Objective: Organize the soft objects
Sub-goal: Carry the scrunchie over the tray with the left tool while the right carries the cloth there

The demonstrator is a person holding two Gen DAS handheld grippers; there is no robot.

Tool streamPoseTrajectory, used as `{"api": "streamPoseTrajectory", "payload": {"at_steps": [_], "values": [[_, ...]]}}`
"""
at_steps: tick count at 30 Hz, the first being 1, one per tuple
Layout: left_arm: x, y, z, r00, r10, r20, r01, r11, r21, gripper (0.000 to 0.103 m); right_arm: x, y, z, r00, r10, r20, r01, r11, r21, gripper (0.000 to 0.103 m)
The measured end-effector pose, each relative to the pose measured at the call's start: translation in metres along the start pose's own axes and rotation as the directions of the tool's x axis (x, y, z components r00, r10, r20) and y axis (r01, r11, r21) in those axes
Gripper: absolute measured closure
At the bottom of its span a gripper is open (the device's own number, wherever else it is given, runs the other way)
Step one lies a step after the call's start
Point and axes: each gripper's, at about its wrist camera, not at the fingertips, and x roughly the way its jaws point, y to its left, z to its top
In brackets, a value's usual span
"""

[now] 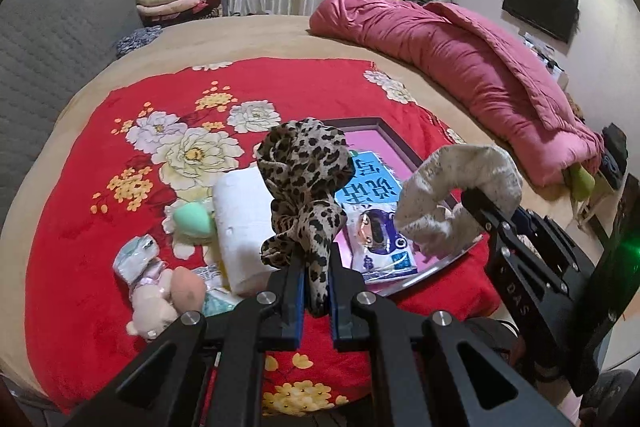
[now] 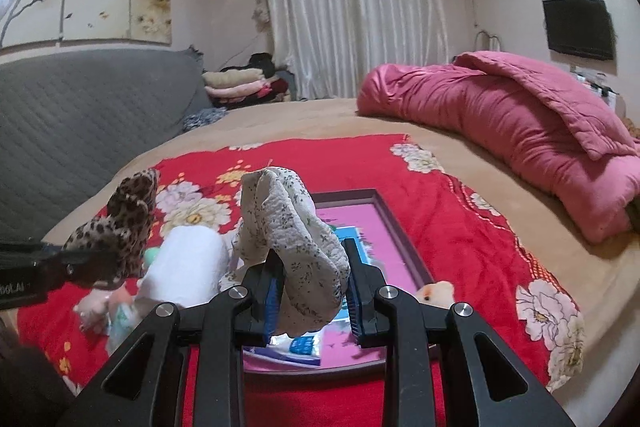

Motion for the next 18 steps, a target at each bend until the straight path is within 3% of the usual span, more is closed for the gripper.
{"api": "streamPoseTrajectory", "payload": {"at_steps": [18], "values": [[0.020, -0.039, 0.014, 1.000, -0.018, -0.017, 0.019, 0.996, 0.087, 0.094, -0.004, -0.019, -0.001, 0.998, -0.068, 0.015, 0.067, 0.997, 0.048, 0.075]]}}
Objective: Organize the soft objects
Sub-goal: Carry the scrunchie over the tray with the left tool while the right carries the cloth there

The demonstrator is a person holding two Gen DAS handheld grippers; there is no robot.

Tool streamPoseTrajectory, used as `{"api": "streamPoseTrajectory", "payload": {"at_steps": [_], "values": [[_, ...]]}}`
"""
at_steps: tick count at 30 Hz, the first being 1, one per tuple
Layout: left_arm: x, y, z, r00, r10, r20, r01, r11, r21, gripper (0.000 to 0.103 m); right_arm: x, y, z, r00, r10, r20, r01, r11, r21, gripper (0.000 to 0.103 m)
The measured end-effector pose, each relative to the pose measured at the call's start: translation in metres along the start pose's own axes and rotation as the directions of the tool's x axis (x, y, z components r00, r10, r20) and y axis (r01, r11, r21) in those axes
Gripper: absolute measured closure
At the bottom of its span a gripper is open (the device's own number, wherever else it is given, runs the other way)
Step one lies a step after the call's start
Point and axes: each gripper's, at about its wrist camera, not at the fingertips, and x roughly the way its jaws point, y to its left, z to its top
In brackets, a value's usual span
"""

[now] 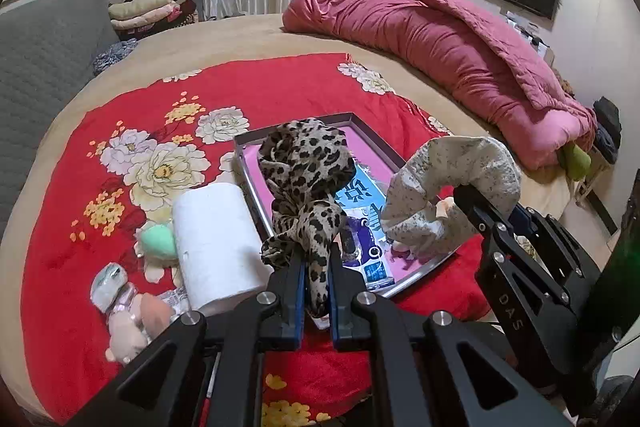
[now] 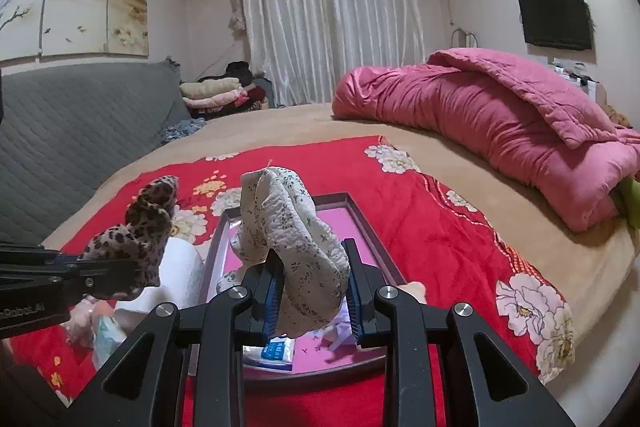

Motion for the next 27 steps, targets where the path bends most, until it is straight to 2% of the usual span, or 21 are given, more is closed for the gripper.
{"api": "streamPoseTrajectory", "payload": {"at_steps": [9, 15, 24, 27], "values": [[0.025, -0.010, 0.008, 1.000, 0.012, -0.019, -0.011, 0.999, 0.035, 0.094, 0.001, -0.005, 0.001, 1.000, -0.019, 0.000, 0.019, 1.000, 0.022, 0.075], [0.045, -0.013, 0.006, 0.998, -0.010, -0.060, 0.012, 0.999, 0.033, 0.094, 0.001, -0.012, 0.001, 0.999, -0.043, 0.006, 0.043, 0.998, 0.041, 0.075], [0.088, -0.019, 0.000, 0.992, 0.017, -0.123, -0.009, 0.998, 0.066, 0.094, 0.003, -0.020, 0.000, 0.998, -0.061, -0.006, 0.061, 0.996, 0.063, 0.074], [0.105, -0.017, -0.002, 0.988, 0.004, -0.155, 0.004, 0.999, 0.052, 0.094, 0.002, -0.021, 0.001, 0.998, -0.063, 0.008, 0.062, 0.996, 0.068, 0.074]]}}
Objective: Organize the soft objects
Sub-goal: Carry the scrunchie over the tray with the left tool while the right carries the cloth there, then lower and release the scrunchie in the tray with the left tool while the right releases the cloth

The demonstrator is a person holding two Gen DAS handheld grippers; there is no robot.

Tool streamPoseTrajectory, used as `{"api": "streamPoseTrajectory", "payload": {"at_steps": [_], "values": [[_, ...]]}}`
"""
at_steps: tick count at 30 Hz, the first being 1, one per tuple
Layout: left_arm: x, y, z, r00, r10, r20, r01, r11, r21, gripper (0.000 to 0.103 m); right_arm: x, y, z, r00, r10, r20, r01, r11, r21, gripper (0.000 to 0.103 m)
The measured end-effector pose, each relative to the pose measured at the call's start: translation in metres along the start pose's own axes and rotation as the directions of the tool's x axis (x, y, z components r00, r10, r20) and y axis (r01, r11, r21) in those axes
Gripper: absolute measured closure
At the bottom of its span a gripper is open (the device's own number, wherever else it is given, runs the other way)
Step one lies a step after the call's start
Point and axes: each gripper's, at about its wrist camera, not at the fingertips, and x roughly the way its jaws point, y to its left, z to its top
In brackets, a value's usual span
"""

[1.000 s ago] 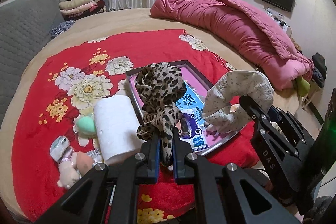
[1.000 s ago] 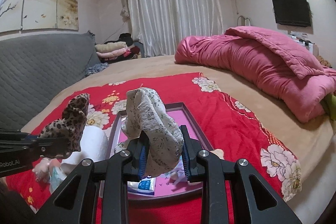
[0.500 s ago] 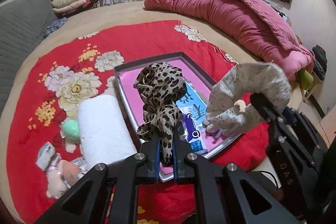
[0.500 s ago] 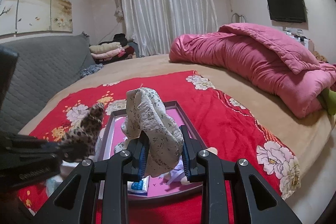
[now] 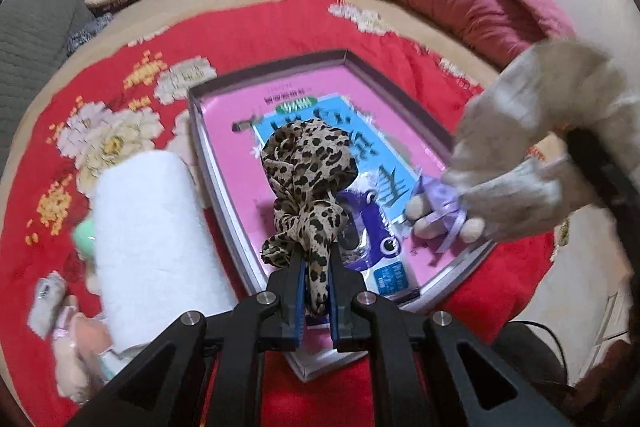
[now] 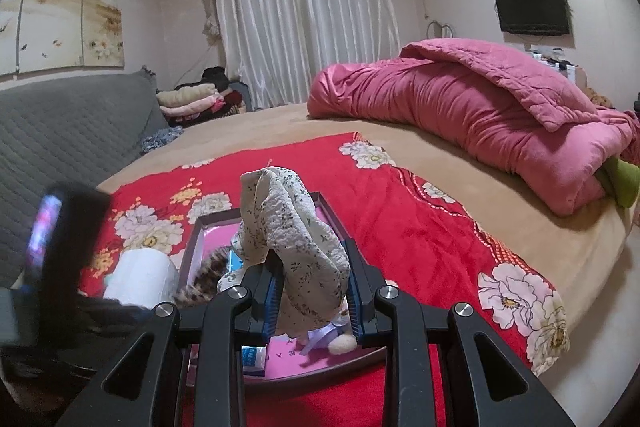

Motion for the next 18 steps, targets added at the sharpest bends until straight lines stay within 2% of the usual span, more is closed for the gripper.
{"api": "streamPoseTrajectory", "payload": {"at_steps": [6, 10, 15, 18], "values": [[0.029, -0.002, -0.006, 0.997, -0.017, -0.070, 0.017, 1.000, 0.001, 0.094, 0.005, -0.007, 0.000, 1.000, -0.005, -0.008, 0.005, 1.000, 0.029, 0.074], [0.032, 0.000, -0.009, 0.996, -0.045, -0.078, 0.044, 0.999, -0.020, 0.094, 0.014, -0.007, 0.001, 1.000, -0.010, -0.021, 0.011, 0.999, 0.030, 0.074], [0.035, 0.009, -0.010, 0.991, -0.097, -0.096, 0.089, 0.992, -0.086, 0.094, 0.032, -0.005, -0.002, 0.995, 0.039, -0.088, -0.036, 0.999, 0.031, 0.074], [0.035, 0.010, -0.011, 0.990, -0.102, -0.095, 0.094, 0.991, -0.091, 0.094, 0.041, -0.002, -0.004, 0.989, 0.085, -0.124, -0.081, 0.996, 0.039, 0.074]]}}
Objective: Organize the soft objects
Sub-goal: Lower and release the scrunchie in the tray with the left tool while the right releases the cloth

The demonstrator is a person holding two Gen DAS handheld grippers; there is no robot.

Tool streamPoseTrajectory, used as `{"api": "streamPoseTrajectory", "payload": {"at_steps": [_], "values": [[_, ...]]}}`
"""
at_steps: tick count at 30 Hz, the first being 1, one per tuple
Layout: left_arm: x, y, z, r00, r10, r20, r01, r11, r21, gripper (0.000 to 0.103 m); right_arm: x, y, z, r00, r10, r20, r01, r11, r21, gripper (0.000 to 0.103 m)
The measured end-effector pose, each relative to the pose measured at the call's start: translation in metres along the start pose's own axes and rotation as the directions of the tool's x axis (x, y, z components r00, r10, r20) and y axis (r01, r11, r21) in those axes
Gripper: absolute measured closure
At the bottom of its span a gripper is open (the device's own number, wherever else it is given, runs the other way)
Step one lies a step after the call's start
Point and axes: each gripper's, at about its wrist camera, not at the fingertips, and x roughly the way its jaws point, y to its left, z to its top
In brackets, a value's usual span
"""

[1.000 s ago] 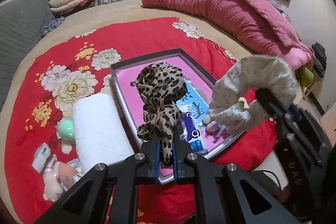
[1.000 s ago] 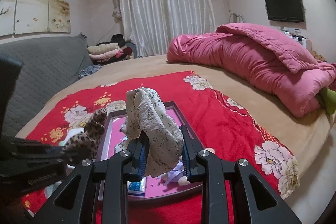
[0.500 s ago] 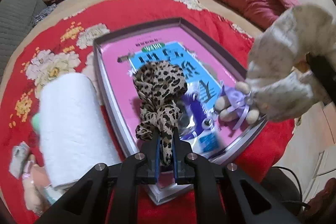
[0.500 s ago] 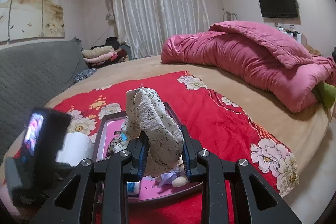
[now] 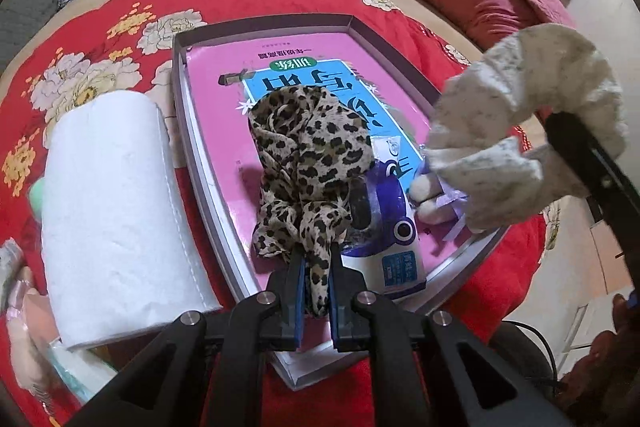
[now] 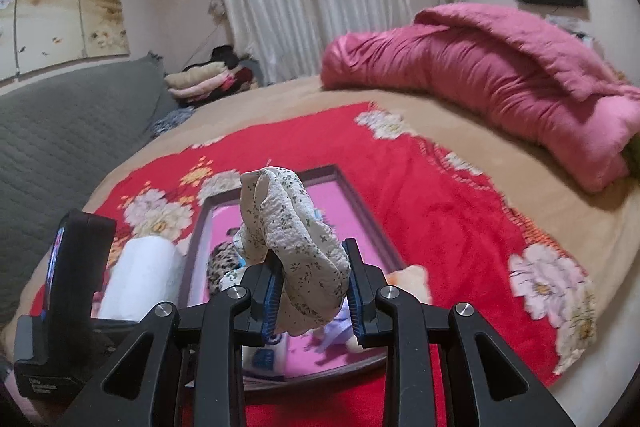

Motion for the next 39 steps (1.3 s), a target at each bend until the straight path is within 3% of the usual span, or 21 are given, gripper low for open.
{"api": "streamPoseTrajectory", "payload": {"at_steps": [6, 12, 18, 21, 23, 29, 39], "values": [[0.002, 0.004, -0.003, 1.000, -0.023, -0.002, 0.023, 0.999, -0.025, 0.093, 0.019, 0.007, -0.003, 0.994, 0.063, -0.088, -0.065, 0.997, -0.027, 0.074], [0.001, 0.007, -0.005, 0.999, -0.032, -0.002, 0.032, 0.999, -0.040, 0.093, 0.046, 0.021, -0.013, 0.978, -0.021, -0.207, -0.001, 0.995, -0.103, 0.072], [0.000, 0.008, -0.007, 1.000, -0.027, 0.002, 0.027, 0.999, -0.040, 0.093, 0.055, 0.023, -0.020, 0.967, -0.059, -0.246, 0.027, 0.991, -0.129, 0.063], [-0.001, 0.009, -0.007, 1.000, -0.026, 0.003, 0.026, 0.999, -0.040, 0.093, 0.057, 0.017, -0.020, 0.964, -0.087, -0.253, 0.060, 0.992, -0.112, 0.058], [-0.002, 0.009, -0.007, 1.000, -0.026, 0.004, 0.027, 0.999, -0.041, 0.093, 0.058, 0.012, -0.019, 0.963, -0.090, -0.255, 0.070, 0.994, -0.087, 0.047], [-0.002, 0.009, -0.006, 1.000, -0.026, 0.005, 0.027, 0.999, -0.046, 0.093, 0.052, 0.001, -0.017, 0.966, -0.107, -0.235, 0.100, 0.994, -0.044, 0.031], [-0.005, 0.008, -0.006, 0.999, -0.036, 0.006, 0.036, 0.998, -0.048, 0.093, 0.028, -0.008, -0.010, 0.976, -0.154, -0.151, 0.154, 0.988, -0.010, 0.028]]}}
